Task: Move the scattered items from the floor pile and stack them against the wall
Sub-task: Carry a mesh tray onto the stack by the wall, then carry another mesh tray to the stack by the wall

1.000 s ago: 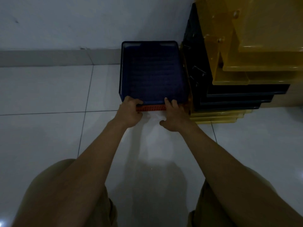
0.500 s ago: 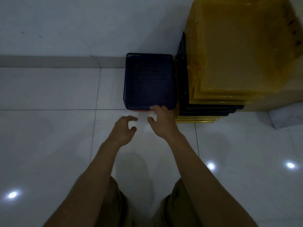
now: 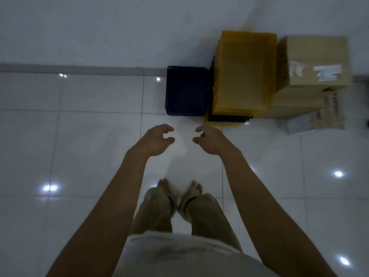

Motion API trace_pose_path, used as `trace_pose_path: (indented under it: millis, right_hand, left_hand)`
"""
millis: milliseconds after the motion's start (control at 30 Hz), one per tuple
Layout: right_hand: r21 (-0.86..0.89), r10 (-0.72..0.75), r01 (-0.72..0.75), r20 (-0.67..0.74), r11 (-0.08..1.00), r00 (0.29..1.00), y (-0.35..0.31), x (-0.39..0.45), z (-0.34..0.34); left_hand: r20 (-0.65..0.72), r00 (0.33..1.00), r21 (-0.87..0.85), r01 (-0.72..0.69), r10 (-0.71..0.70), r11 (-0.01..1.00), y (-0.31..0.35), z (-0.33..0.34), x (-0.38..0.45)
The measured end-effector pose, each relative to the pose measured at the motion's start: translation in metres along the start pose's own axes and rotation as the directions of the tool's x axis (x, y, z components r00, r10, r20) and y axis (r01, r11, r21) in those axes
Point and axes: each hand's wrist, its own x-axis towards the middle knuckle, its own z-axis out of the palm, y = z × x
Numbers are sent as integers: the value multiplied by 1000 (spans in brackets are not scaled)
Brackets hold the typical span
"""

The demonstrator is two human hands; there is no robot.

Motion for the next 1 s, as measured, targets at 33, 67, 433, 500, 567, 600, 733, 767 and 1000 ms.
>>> trace_pose_path:
  millis: [33,67,433,500,567,600,733,767,1000]
  right_hand:
    - [7,2,-2,1,1000,1000,-9,-19,-5]
    - [12,6,-6,-1,1000,1000,-18,-36,-8]
    - [125,69,-52,-141,991,988,-71,-114,26]
    - [197,127,-88,-195,977,973,-81,-121,33]
    - [300,192,-118,-231,946,954,-90,-127,44]
    - [354,221,-127,-239,927,946,-97,-129,53]
    - [504,311,-161,-229,849,922,-116,-137,91]
    - [527,326,-168,-223,833,918,-120,-139,101]
    - [673,449,-187,-238,716,861,-126,-168,153]
  left_hand:
    - [8,1000,4,8,-8,1000,7,-6,-18]
    - [5,1000,-5,16,-16,1000,13,-11,-35]
    - [11,985,172,-170,171,970,8,-44,-113]
    - [94,979,237,-197,179,951,6,-60,-109]
    - [171,968,282,-227,184,932,4,-76,-106]
    - [196,963,295,-240,187,925,0,-87,-105]
    - [261,945,349,-281,196,894,-13,-112,-103]
    - [285,940,373,-287,186,882,-17,-117,-103]
    - [435,886,476,-379,162,793,-32,-114,-108]
